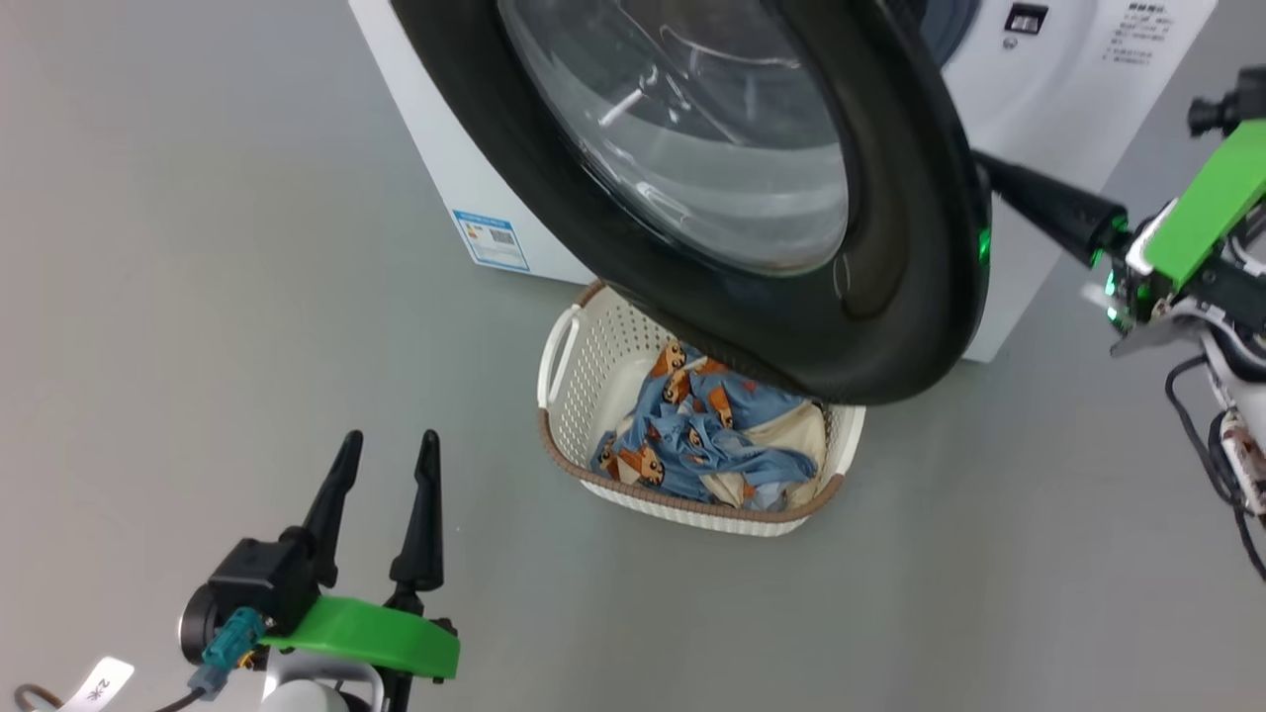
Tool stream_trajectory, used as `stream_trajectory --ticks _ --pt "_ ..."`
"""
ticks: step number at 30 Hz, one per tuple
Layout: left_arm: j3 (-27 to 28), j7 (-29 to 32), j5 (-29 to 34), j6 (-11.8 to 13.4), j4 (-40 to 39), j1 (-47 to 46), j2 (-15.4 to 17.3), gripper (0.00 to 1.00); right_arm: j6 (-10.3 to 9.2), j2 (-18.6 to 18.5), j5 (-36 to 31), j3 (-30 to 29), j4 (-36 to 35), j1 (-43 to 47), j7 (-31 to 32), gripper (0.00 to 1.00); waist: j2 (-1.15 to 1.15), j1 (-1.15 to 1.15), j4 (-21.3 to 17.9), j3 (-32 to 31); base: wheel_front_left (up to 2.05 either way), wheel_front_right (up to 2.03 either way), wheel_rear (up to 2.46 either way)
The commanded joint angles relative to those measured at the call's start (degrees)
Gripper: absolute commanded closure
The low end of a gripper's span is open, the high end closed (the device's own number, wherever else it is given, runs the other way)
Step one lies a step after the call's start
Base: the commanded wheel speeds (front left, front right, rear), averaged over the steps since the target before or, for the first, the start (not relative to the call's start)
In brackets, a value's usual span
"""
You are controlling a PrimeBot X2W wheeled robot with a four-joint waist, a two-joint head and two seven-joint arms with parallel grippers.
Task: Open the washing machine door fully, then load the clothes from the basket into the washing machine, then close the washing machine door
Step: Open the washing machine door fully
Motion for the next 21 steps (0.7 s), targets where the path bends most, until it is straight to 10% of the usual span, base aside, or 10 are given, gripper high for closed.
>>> stream_trajectory --ticks 1,21 --pt "2.47 -0.46 0.99 -0.71 -0.73 0.49 1.12 0.0 0.41 0.6 0.64 0.62 -1.7 2.33 1.07 1.0 0.0 0.0 1.2 -2.12 0.0 0.0 0.0" --pt "6.09 -0.46 4.35 -3.52 1.71 3.9 1.19 0.0 0.41 5.96 2.66 1.79 -5.36 14.11 4.12 1.0 0.0 0.0 7.42 -8.73 0.0 0.0 0.0"
